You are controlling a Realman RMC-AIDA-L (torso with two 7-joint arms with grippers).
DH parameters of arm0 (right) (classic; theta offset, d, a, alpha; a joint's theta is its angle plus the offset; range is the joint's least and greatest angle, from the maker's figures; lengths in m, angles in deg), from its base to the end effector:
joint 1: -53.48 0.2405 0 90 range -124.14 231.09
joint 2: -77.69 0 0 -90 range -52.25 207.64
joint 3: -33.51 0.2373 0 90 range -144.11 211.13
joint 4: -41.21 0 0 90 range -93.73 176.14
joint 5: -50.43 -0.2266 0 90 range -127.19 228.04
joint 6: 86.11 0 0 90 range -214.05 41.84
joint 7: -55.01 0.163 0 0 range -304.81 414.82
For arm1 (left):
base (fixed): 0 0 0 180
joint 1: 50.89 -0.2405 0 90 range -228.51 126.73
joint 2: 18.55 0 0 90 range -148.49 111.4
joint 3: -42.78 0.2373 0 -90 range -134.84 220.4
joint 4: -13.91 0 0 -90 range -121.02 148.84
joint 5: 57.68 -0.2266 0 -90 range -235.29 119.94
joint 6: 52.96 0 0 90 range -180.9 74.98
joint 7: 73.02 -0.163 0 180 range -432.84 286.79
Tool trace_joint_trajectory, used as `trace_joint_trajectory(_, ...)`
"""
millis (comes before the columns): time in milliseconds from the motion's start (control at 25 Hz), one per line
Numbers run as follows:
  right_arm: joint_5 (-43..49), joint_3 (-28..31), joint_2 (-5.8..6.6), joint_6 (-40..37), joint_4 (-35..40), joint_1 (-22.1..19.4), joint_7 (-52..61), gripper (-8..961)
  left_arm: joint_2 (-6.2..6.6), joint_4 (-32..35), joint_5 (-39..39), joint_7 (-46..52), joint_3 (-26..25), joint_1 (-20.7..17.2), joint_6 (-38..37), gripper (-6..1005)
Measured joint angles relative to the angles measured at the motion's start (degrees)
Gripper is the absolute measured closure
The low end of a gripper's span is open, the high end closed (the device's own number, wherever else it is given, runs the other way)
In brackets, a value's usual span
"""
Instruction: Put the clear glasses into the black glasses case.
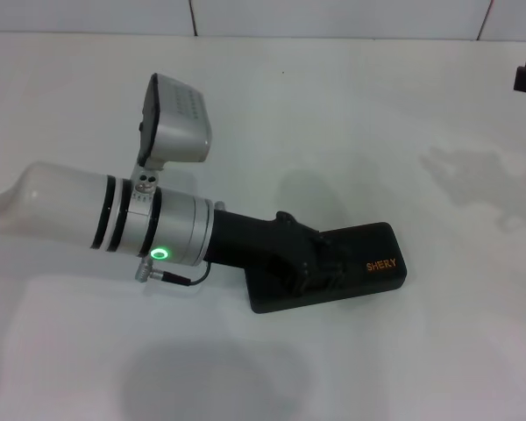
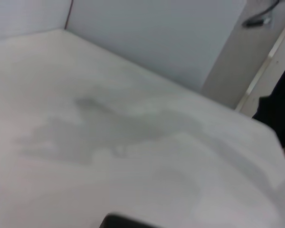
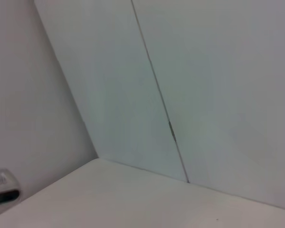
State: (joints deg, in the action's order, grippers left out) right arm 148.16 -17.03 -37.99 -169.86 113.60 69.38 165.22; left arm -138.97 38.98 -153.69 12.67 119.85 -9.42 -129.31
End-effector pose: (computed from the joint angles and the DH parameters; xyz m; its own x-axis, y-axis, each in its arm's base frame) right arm 0.2202 0.3505 0.1145 0.6939 -0.3510 -0.6287 -0.6314 -0.7162 -0.2971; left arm -0.1769 0.3299 -0.1184 0.8622 0.4004 0.3103 0.3765 -0.9163 0.1364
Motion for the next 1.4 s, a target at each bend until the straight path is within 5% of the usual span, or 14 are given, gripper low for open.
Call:
trace_joint_trajectory(200,0.1,0.6,0.2,-4.8,-1.4,0.1,-2.2,713,0.47,5.2,4.0,0.4,-0.4,-1.5,-9.1,697)
trace_joint_trajectory(480,-2.3,-2.0,-0.11,-13.7,-4.7,0.5,-15.0,709,2.4,24.7,11.8,8.0,-5.3,-11.4,-22.9,686)
trace_joint_trajectory(720,-7.1,-5.8,0.0,-17.9,-12.1,1.9,-23.3,705,2.06,29.4,15.0,-2.7,-12.4,-17.2,-33.2,605)
trace_joint_trajectory(1160,-9.5,-10.0,-0.29,-21.2,-23.0,8.1,-31.2,317,3.84,25.2,14.4,-5.5,-17.1,-19.6,-34.0,527)
trace_joint_trajectory(1400,-11.3,-14.7,-0.42,-20.6,-24.1,9.1,-32.1,130,5.19,22.9,13.9,-5.5,-17.8,-19.7,-34.2,346)
